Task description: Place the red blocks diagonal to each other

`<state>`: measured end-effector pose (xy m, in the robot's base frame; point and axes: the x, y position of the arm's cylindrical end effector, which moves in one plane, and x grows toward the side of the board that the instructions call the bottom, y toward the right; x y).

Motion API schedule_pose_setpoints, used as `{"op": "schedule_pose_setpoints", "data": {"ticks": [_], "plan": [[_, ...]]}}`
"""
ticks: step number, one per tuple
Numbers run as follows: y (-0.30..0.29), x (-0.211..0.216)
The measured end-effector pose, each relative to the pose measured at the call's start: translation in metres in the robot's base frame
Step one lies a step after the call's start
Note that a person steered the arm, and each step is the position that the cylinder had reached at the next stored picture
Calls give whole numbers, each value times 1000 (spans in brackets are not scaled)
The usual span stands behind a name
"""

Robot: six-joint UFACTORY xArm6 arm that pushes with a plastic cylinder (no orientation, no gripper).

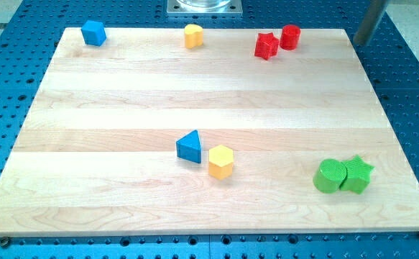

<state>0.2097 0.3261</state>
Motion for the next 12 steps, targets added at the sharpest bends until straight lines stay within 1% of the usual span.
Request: {"op": "schedule_pose_setpoints", "data": {"ticks": [1, 3, 4, 5, 6, 7, 8, 9, 10, 11, 12], "plan": [[-13, -19], [-54, -18], [-83, -17], [-129, -18], [-151, -2], [-157, 51], [-150, 97], [-165, 106], [-228, 101], [-262, 88], [-232, 69]]}}
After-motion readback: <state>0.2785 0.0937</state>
